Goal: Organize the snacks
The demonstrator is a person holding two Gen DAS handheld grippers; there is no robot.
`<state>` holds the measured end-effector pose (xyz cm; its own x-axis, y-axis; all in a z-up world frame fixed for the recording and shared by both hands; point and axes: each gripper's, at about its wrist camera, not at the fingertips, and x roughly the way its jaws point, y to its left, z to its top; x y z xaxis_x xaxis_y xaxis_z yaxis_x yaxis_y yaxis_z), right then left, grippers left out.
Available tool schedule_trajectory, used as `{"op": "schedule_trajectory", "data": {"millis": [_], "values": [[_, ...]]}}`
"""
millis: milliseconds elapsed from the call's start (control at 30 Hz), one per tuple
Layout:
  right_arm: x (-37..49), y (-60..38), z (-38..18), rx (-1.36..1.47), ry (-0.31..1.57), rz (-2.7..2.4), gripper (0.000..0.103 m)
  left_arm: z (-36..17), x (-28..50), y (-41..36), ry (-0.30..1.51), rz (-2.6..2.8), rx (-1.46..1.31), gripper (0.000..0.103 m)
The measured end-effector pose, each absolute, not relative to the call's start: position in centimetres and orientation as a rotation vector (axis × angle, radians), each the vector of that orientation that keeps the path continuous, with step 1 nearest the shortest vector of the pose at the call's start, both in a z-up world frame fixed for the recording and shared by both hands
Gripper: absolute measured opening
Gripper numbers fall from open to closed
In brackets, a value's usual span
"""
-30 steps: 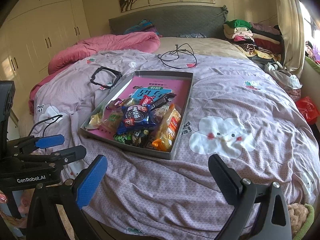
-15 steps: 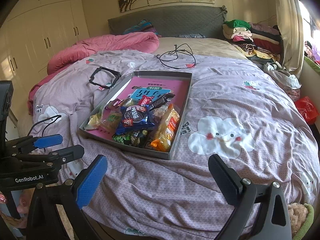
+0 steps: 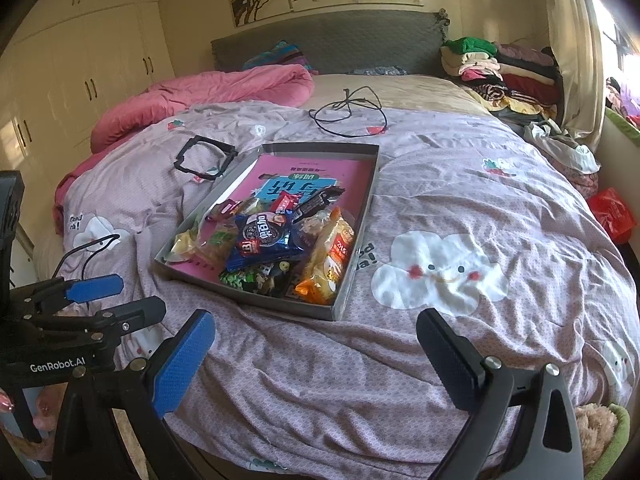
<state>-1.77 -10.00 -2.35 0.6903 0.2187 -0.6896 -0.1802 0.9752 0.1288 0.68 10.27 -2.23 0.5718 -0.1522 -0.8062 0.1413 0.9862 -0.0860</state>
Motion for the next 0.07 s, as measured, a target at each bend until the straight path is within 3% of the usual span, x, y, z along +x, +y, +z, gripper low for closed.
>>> {"op": "schedule_trajectory", "data": {"millis": [67], "values": [[-1.51, -10.35, -2.41, 0.062, 0.773, 0.213, 0.102, -2.29, 0.81, 10.53, 0.933, -0.175, -0.027, 0.076]]}}
